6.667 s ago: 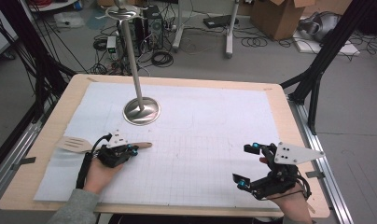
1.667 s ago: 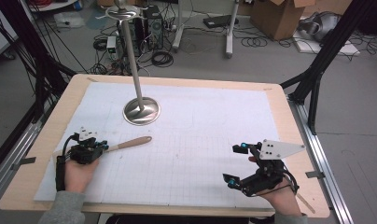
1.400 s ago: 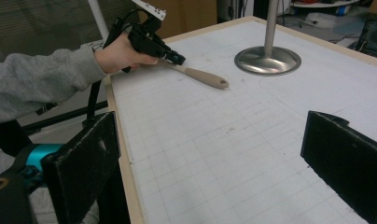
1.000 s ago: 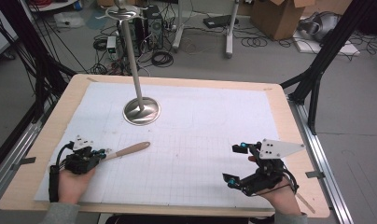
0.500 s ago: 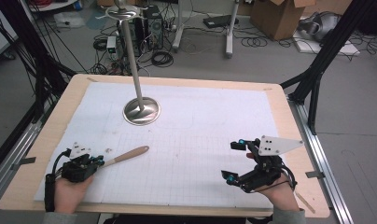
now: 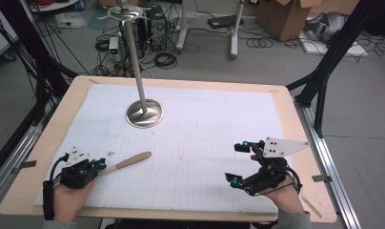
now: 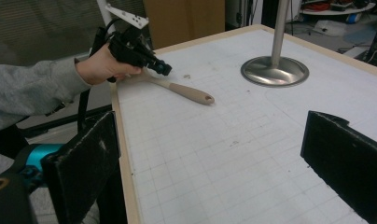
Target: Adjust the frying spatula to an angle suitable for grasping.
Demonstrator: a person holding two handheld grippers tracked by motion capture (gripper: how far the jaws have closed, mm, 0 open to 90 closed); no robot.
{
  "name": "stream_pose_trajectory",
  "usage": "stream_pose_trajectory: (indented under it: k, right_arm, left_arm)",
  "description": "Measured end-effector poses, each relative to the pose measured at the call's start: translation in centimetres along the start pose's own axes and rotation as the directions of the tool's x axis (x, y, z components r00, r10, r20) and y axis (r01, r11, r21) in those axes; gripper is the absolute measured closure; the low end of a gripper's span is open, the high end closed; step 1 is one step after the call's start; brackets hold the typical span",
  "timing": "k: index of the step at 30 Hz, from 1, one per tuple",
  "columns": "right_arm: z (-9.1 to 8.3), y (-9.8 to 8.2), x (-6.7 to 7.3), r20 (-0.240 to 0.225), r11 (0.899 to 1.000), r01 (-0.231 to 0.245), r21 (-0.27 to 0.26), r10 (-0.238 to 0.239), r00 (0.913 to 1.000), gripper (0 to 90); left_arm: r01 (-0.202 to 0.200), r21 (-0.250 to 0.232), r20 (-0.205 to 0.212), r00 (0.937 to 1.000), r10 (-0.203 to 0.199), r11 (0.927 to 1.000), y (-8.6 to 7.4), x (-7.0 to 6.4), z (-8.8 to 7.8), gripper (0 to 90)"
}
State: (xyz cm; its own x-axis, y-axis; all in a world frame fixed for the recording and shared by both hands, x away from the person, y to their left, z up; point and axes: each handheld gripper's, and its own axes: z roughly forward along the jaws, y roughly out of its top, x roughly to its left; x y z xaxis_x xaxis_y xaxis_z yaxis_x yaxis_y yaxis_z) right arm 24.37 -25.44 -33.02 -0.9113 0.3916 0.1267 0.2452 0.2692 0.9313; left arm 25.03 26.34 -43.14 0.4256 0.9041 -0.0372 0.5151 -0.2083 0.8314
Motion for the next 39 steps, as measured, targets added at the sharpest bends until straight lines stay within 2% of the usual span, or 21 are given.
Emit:
stream_pose_trajectory:
  k: [2,7,9,20,26,28,30,32,34,37,39]
  right_arm:
    - [0.0,-0.1,0.0,0.001,1.0,-0.005,0.002,0.005,1.0,3.7]
    - [0.0,-0.2,0.1,0.001,1.0,-0.002,0.007,0.002,1.0,3.7]
    - [-0.1,-0.2,0.2,0.002,1.0,0.0,0.007,0.0,1.0,3.6]
    - [-0.4,-0.6,0.4,0.022,1.0,-0.009,0.022,0.008,0.9997,3.7]
    - [-0.7,-0.8,0.7,0.032,1.0,-0.011,0.023,0.01,0.9994,3.7]
    - [-0.8,-0.9,0.7,0.034,1.0,-0.01,0.023,0.009,0.9994,3.7]
    - [-0.9,-0.9,0.8,0.038,1.0,-0.015,0.024,0.014,0.9992,3.7]
    - [-1.0,-1.0,0.8,0.038,1.0,-0.015,0.022,0.015,0.9992,3.7]
    - [-1.0,-1.0,0.7,0.043,1.0,-0.008,0.02,0.007,0.999,3.7]
    - [-1.0,-1.1,0.8,0.041,0.999,-0.018,0.026,0.017,0.999,3.7]
    - [-1.0,-1.1,0.8,0.041,0.999,-0.02,0.026,0.019,0.999,3.7]
  left_arm:
    - [-0.016,-0.018,0.036,0.9992,0.016,0.9997,0.3,-0.4,0.1,89.9]
    - [-0.062,-0.039,0.086,0.9941,0.065,0.9973,1.1,-2.0,0.6,89.8]
    - [-0.067,-0.046,0.105,0.9918,0.072,0.9967,1.3,-2.6,0.9,89.9]
    - [-0.118,-0.003,0.179,0.9769,0.116,0.9931,1.9,-5.4,3.6,89.8]
    - [-0.153,0.031,0.184,0.9722,0.145,0.9877,1.9,-6.5,4.8,89.8]
    - [-0.168,0.049,0.184,0.9704,0.156,0.9846,1.9,-6.6,5.1,89.8]
    - [-0.171,0.054,0.183,0.9704,0.158,0.9839,1.8,-6.7,5.4,89.8]
    - [-0.176,0.055,0.193,0.9677,0.163,0.9828,1.8,-6.6,5.6,89.8]
    - [-0.182,0.06,0.191,0.9672,0.167,0.9815,1.8,-6.5,5.8,89.8]
    - [-0.187,0.077,0.172,0.97,0.172,0.9794,1.7,-6.5,6.0,89.8]
    - [-0.184,0.072,0.173,0.9703,0.169,0.9803,1.8,-6.4,6.0,89.8]
